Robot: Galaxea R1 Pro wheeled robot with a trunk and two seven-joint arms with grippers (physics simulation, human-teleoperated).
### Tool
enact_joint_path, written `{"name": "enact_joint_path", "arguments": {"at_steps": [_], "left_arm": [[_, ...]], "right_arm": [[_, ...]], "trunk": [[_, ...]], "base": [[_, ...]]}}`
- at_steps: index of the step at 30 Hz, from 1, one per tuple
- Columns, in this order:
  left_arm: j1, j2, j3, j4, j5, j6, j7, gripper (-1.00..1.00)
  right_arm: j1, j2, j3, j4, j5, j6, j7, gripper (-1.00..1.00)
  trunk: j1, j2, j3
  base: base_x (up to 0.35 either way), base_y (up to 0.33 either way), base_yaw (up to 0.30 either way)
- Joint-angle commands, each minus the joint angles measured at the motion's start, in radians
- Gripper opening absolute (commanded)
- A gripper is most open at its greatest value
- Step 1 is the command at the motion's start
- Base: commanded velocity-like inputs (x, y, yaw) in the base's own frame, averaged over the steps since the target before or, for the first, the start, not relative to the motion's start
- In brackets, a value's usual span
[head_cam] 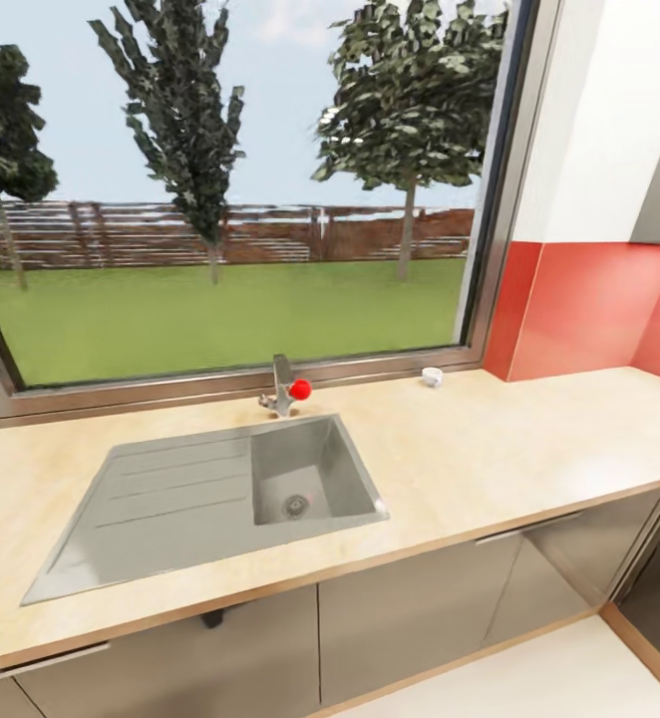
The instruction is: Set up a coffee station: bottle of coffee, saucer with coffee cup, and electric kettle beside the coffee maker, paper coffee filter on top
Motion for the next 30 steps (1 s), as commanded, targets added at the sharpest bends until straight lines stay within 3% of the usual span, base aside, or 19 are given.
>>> {"name": "enact_joint_path", "arguments": {"at_steps": [1,10,30], "left_arm": [[0.0,0.0,0.006,-0.001,-0.008,-0.002,0.002,1.0],[0.0,-0.005,0.005,-0.001,-0.011,-0.001,0.002,1.0],[0.0,-0.013,0.003,-0.001,-0.008,-0.002,0.004,1.0]], "right_arm": [[-0.001,0.001,0.008,0.0,-0.009,-0.002,0.003,1.0],[0.0,0.0,0.009,0.001,-0.008,-0.002,0.003,1.0],[-0.001,0.0,0.009,0.002,-0.008,-0.002,0.003,1.0]], "trunk": [[0.001,-0.001,-0.001],[0.001,-0.001,-0.001],[0.001,-0.001,-0.001]], "base": [[0.227,-0.214,0.0],[0.192,-0.227,0.0],[0.008,-0.288,0.0]]}}
